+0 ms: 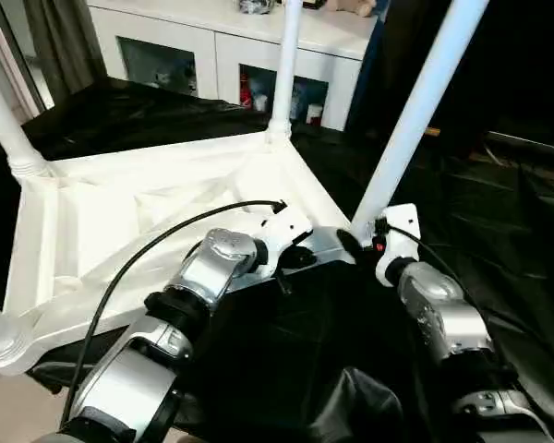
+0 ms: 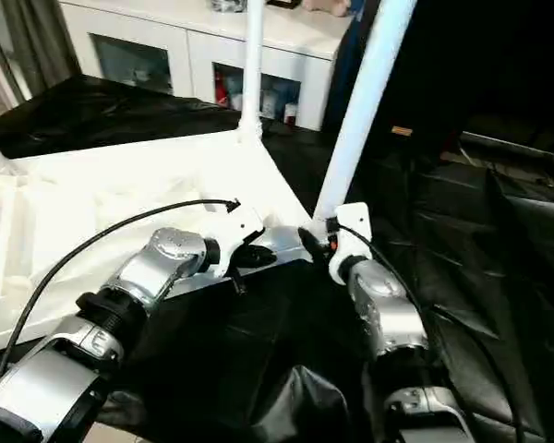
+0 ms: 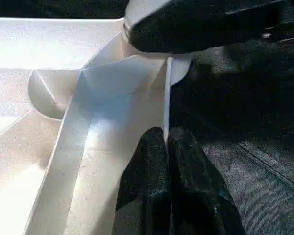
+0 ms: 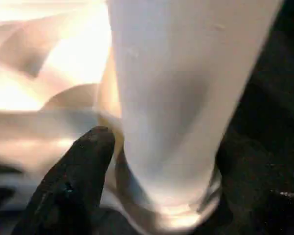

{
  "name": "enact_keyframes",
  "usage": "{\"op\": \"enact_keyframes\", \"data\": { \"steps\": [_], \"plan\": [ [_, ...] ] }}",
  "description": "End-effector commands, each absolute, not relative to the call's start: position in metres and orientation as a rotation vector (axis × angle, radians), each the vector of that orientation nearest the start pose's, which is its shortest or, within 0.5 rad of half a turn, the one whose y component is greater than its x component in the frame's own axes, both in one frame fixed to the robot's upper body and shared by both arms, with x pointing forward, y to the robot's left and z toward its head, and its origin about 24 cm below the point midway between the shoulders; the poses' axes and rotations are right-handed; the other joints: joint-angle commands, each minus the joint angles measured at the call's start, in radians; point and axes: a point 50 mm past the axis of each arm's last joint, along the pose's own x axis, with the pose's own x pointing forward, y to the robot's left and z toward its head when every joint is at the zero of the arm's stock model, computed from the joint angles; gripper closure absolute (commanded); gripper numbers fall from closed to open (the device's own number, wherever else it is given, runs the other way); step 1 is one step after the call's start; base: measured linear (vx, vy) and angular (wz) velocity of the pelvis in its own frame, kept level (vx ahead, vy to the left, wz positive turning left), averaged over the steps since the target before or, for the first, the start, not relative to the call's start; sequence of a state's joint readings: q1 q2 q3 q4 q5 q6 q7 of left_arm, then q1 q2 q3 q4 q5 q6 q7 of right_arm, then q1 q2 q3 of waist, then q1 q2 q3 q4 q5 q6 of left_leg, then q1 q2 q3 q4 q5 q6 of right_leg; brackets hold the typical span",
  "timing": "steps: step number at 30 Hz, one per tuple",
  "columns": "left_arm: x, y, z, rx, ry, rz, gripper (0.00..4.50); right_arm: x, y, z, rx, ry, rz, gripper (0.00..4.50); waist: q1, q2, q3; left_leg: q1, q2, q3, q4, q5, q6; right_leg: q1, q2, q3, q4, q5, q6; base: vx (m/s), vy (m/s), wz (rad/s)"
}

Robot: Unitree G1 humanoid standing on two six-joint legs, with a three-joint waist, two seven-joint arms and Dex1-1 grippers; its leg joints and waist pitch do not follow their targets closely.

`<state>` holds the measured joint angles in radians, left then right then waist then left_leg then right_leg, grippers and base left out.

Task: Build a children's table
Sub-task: Rotate leg to tighten

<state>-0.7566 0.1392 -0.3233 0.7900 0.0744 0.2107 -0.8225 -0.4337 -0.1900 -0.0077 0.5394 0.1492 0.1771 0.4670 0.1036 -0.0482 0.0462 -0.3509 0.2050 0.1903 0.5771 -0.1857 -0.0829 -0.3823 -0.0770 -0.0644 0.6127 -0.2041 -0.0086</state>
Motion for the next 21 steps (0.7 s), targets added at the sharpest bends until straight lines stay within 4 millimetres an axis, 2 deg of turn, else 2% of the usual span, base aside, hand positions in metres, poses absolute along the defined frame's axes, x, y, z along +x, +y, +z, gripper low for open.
{"op": "enact_keyframes", "data": {
  "steps": [1, 2, 3, 4, 5, 6, 7, 9, 12, 16, 21],
  "plan": [
    [0.337, 0.075, 0.044, 0.402, 0.477, -1.139, 4.5, 0.317, -0.144, 0.033, -0.004, 0.299, 0.681, 0.9, -0.002, -0.001, -0.053, 0.004, 0.03, -0.014, -0.068, -0.192, 0.026, 0.04, -0.072, 0.049, -0.081, -0.189, -0.173, 0.0, 0.0, 0.0],
    [0.334, 0.078, 0.043, 0.403, 0.482, -1.168, 4.5, 0.317, -0.149, 0.035, -0.024, 0.299, 0.714, 0.81, -0.004, -0.005, -0.052, -0.002, 0.029, -0.015, -0.069, -0.185, 0.033, 0.047, -0.071, 0.047, -0.08, -0.187, -0.172, 0.0, 0.0, 0.0],
    [0.334, 0.078, 0.043, 0.403, 0.483, -1.171, 4.5, 0.316, -0.149, 0.036, -0.026, 0.299, 0.718, 0.81, -0.009, -0.004, -0.054, -0.004, 0.031, -0.016, -0.068, -0.175, 0.04, 0.046, -0.073, 0.047, -0.077, -0.175, -0.174, 0.0, 0.0, 0.0],
    [0.333, 0.08, 0.043, 0.403, 0.486, -1.185, 4.5, 0.316, -0.152, 0.037, -0.037, 0.299, 0.735, 0.81, -0.011, -0.002, -0.054, -0.001, 0.031, -0.015, -0.067, -0.169, 0.042, 0.043, -0.073, 0.047, -0.078, -0.171, -0.178, 0.0, 0.0, 0.0],
    [0.329, 0.082, 0.042, 0.401, 0.48, -1.23, 4.5, 0.314, -0.157, 0.038, -0.062, 0.306, 0.773, 0.81, -0.011, -0.007, -0.056, -0.002, 0.031, -0.015, -0.064, -0.144, 0.047, 0.046, -0.072, 0.047, -0.073, -0.137, -0.196, 0.0, 0.0, 0.0],
    [0.322, 0.086, 0.042, 0.39, 0.476, -1.299, 4.5, 0.311, -0.165, 0.041, -0.088, 0.316, 0.822, 0.81, -0.01, -0.006, -0.056, -0.001, 0.032, -0.014, -0.063, -0.139, 0.051, 0.046, -0.073, 0.047, -0.072, -0.125, -0.201, 0.0, 0.0, 0.0],
    [0.321, 0.087, 0.042, 0.388, 0.475, -1.31, 4.5, 0.311, -0.167, 0.041, -0.09, 0.317, 0.829, 0.81, -0.012, -0.012, -0.055, -0.003, 0.032, -0.013, -0.062, -0.135, 0.058, 0.047, -0.072, 0.047, -0.07, -0.115, -0.206, 0.0, 0.0, 0.0],
    [0.312, 0.091, 0.044, 0.349, 0.467, -1.398, 4.5, 0.308, -0.174, 0.045, -0.082, 0.321, 0.886, 0.81, -0.01, -0.005, -0.057, 0.002, 0.035, -0.011, -0.061, -0.118, 0.07, 0.042, -0.071, 0.049, -0.064, -0.071, -0.232, 0.0, 0.0, 0.0],
    [0.307, 0.096, 0.047, 0.328, 0.455, -1.443, 4.5, 0.304, -0.177, 0.049, -0.071, 0.32, 0.937, 0.81, -0.01, -0.005, -0.056, 0.006, 0.035, -0.008, -0.06, -0.116, 0.08, 0.041, -0.069, 0.048, -0.06, -0.045, -0.251, 0.0, 0.0, 0.0],
    [0.3, 0.104, 0.05, 0.314, 0.469, -1.496, 4.5, 0.299, -0.178, 0.05, -0.047, 0.335, 1.01, 0.81, -0.007, -0.005, -0.056, 0.005, 0.037, -0.008, -0.06, -0.112, 0.081, 0.044, -0.07, 0.048, -0.056, -0.036, -0.254, 0.0, 0.0, 0.0],
    [0.297, 0.113, 0.051, 0.318, 0.481, -1.501, 4.5, 0.29, -0.176, 0.047, -0.042, 0.362, 1.095, 0.81, -0.007, -0.004, -0.052, 0.006, 0.037, -0.007, -0.063, -0.149, 0.06, 0.04, -0.071, 0.049, -0.066, -0.126, -0.232, 0.0, 0.0, 0.0]
  ]
}}
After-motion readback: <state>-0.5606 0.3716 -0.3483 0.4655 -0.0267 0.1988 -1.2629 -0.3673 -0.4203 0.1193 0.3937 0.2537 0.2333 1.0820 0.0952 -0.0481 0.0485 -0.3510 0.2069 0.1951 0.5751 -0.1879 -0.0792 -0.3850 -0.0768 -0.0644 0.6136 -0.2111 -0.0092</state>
